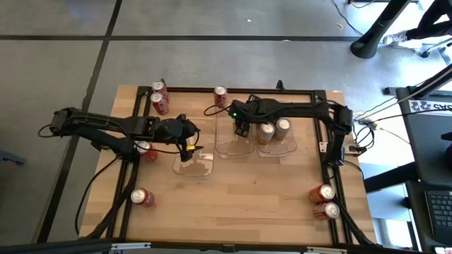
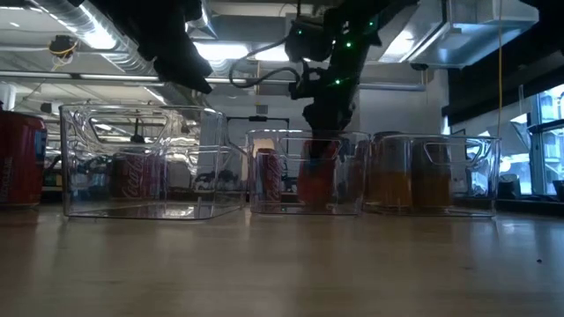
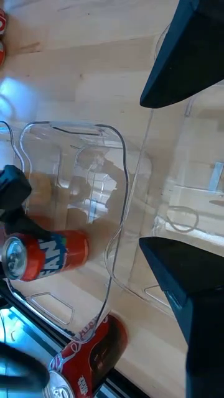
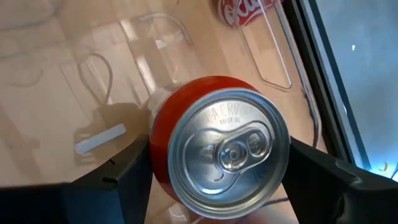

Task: Sort soda cans
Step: Put the top orange soda can into the middle transparent bin

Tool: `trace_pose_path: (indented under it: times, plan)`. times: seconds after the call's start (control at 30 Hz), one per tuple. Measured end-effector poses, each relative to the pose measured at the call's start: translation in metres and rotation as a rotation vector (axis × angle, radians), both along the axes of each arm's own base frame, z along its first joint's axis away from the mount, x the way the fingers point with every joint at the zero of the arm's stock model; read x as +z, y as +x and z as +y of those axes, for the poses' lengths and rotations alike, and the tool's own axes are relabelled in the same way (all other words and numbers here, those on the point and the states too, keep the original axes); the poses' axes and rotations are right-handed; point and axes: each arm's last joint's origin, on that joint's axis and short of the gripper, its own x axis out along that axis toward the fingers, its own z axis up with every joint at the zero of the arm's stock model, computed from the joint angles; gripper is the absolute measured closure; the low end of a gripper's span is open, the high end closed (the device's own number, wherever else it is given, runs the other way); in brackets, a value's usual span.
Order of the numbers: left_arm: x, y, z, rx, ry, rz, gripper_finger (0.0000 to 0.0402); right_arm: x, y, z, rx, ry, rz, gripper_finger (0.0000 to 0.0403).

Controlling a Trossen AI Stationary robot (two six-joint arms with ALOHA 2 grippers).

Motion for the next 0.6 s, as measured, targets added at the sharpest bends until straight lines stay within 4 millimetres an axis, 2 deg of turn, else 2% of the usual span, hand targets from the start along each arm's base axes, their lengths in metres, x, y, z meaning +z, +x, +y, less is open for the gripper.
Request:
trace_pose_path:
  times: [0.2,0.43,0.6]
  plan:
    - [-0.0001,-0.0001,0.0,0.0,0.0,0.002,0.0057,-0.0038,0.0026,-0.0026,-0.002,0.006,-0.006,0.0121]
    - [-0.0003,-0.0002,0.0,0.001,-0.002,0.003,0.0057,-0.0053,0.0029,-0.0026,-0.001,0.007,-0.005,0.0061]
    - [-0.0003,-0.0002,0.0,0.002,-0.002,0.003,0.0057,-0.0069,0.0026,-0.0031,-0.012,-0.017,0.007,0.0042]
